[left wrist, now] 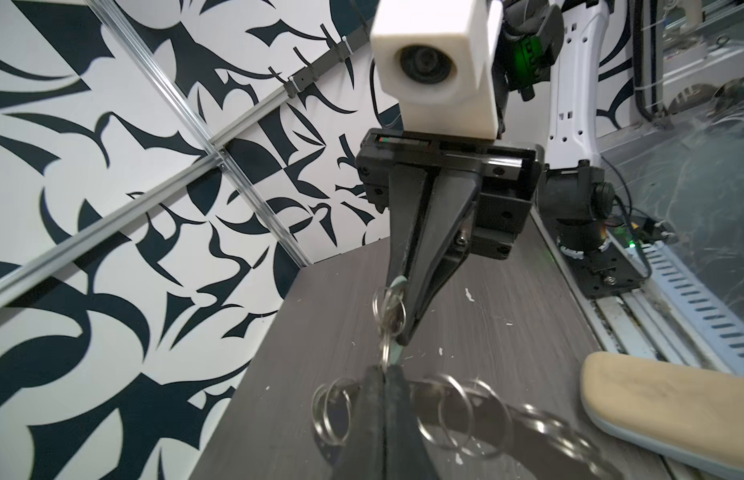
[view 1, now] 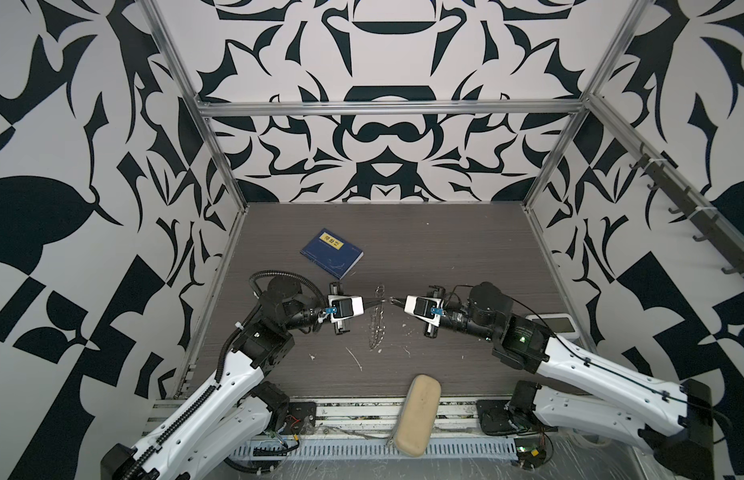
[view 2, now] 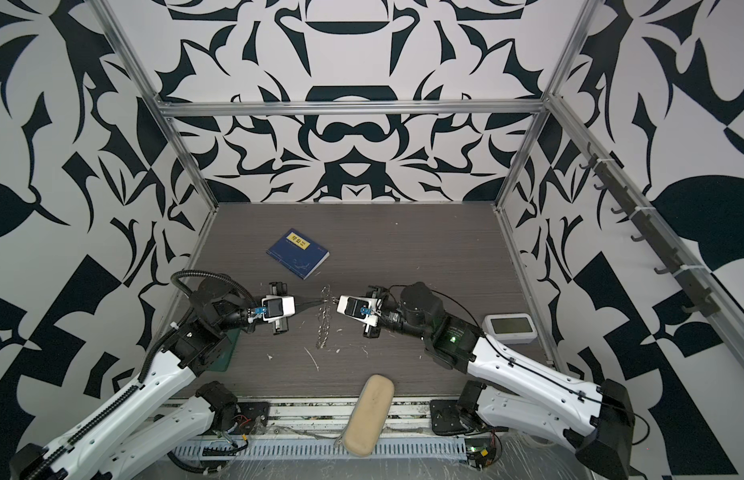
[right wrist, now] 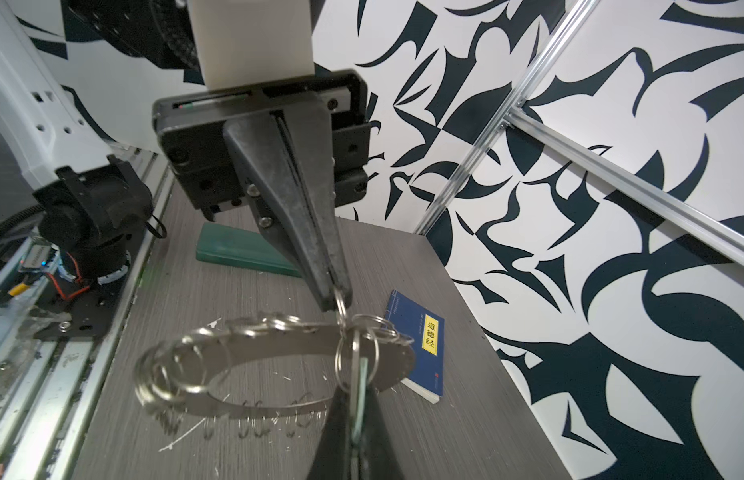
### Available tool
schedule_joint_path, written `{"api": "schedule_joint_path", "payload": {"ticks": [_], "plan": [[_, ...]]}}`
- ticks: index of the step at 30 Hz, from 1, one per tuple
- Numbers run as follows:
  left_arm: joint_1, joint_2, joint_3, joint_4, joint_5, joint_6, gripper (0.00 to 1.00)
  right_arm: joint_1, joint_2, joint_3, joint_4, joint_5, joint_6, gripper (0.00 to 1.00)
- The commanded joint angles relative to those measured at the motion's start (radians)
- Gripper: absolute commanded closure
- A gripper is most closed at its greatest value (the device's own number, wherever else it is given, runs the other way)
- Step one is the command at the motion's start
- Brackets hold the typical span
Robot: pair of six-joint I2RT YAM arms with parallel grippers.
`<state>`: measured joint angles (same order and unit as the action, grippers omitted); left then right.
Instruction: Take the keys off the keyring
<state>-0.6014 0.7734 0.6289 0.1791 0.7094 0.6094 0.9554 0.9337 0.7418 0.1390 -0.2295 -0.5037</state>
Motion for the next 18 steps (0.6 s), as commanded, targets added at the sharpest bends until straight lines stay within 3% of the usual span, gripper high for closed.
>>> {"api": "schedule_joint_path", "payload": {"ticks": [1,11,18], "plan": [[0.005,-0.011,-0.018,0.126,-0.049,0.132,1.00,0.009,-0.006,-0.006,0.061,0.087,-0.060,1.00],[0.005,0.057,0.023,0.122,-0.118,0.228,1.00,0.011,-0.007,-0.064,0.173,0.293,-0.206,1.00],[0.006,0.192,0.105,0.100,-0.280,0.108,1.00,0.011,0.054,-0.034,0.224,0.450,-0.379,1.00]]}}
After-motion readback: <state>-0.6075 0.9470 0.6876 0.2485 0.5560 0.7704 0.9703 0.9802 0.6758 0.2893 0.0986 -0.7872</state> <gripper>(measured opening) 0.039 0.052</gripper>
